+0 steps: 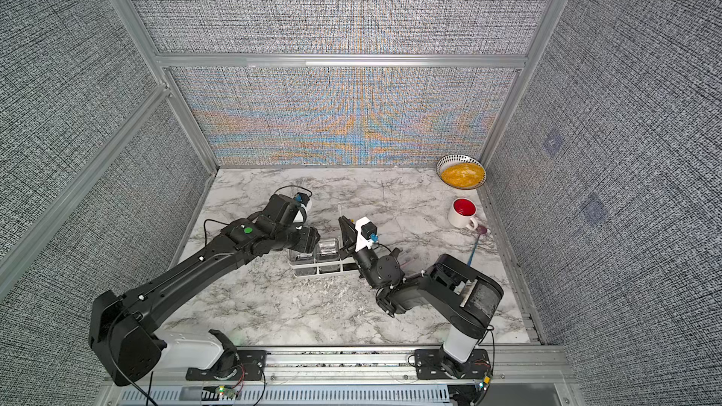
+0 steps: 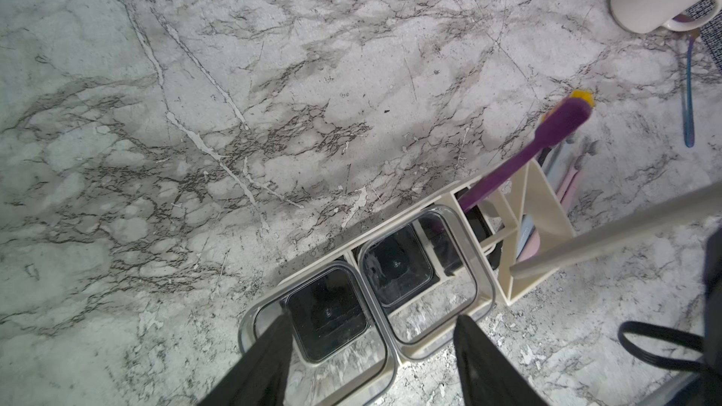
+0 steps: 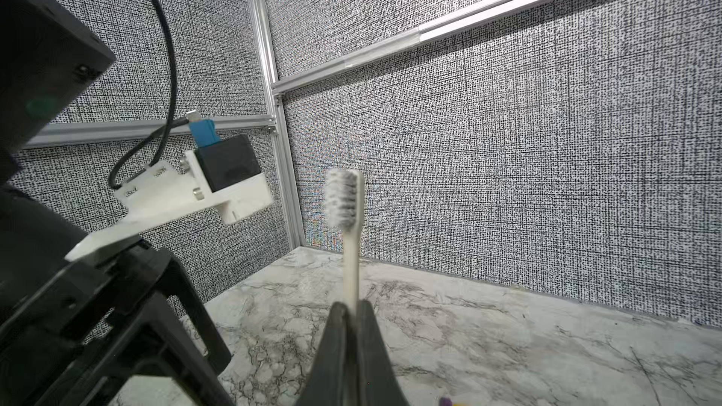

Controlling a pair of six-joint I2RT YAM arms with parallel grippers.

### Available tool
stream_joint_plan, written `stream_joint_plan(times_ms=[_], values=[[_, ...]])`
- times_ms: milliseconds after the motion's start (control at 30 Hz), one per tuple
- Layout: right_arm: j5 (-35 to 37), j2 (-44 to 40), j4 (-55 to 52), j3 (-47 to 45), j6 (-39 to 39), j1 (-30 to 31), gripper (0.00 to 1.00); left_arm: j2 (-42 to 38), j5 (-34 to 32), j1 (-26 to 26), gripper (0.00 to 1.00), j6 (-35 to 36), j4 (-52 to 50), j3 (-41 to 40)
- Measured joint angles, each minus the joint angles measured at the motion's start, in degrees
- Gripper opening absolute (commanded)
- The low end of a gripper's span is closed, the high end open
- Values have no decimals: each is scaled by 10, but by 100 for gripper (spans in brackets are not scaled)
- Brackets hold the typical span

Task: Place the toothbrush into the toothbrush holder
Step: Place the toothbrush in the toothbrush holder.

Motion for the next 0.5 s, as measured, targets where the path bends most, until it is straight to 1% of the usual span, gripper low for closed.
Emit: stream_joint_plan(times_ms=[233, 500], values=[[2, 15, -4, 17, -5, -2, 1, 3, 0, 0, 68, 0, 2, 4], [4, 39, -7, 47, -10, -20, 1, 9, 0, 0, 68, 0, 5, 11]])
